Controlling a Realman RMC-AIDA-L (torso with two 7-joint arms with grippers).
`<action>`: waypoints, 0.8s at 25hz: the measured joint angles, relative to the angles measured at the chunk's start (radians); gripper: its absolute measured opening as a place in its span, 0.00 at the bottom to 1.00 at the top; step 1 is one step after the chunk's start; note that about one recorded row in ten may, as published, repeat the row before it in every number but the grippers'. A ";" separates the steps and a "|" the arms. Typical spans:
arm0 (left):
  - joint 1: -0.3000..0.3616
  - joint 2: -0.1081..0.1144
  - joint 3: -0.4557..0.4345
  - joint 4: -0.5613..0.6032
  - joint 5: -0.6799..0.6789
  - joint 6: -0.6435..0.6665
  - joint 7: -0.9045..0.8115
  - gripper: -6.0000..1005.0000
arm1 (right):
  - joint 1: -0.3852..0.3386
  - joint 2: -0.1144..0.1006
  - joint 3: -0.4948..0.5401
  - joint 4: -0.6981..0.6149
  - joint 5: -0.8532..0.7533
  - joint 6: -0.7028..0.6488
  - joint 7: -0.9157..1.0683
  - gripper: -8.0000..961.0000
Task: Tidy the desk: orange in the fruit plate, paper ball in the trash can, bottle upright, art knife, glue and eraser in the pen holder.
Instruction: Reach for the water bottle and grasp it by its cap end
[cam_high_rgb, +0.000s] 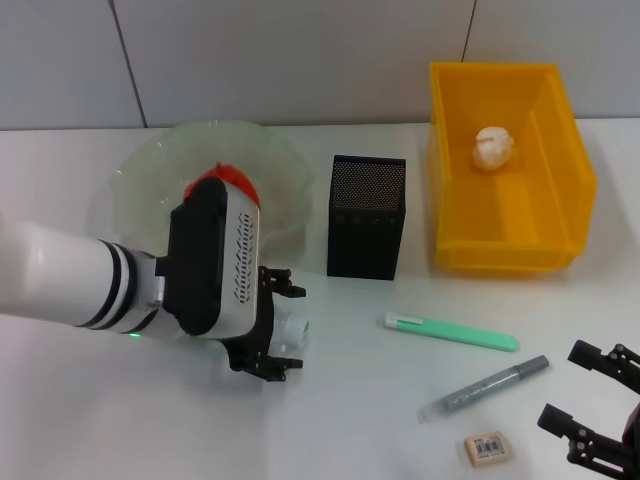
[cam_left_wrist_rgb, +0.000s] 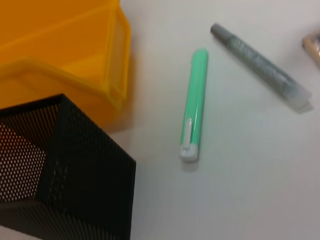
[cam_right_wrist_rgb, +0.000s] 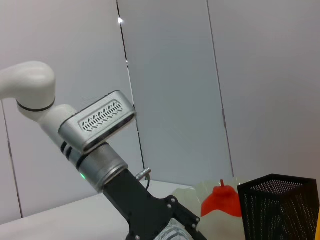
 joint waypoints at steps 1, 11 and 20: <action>0.000 0.000 0.006 0.001 0.008 -0.007 -0.007 0.79 | 0.000 0.000 0.000 -0.001 -0.001 0.000 0.000 0.86; -0.012 0.000 0.011 0.006 0.021 0.007 -0.014 0.78 | 0.007 -0.001 -0.001 -0.008 -0.015 0.017 0.017 0.86; -0.019 0.001 0.012 0.010 0.026 0.014 -0.029 0.50 | 0.019 -0.003 -0.005 -0.009 -0.028 0.031 0.041 0.85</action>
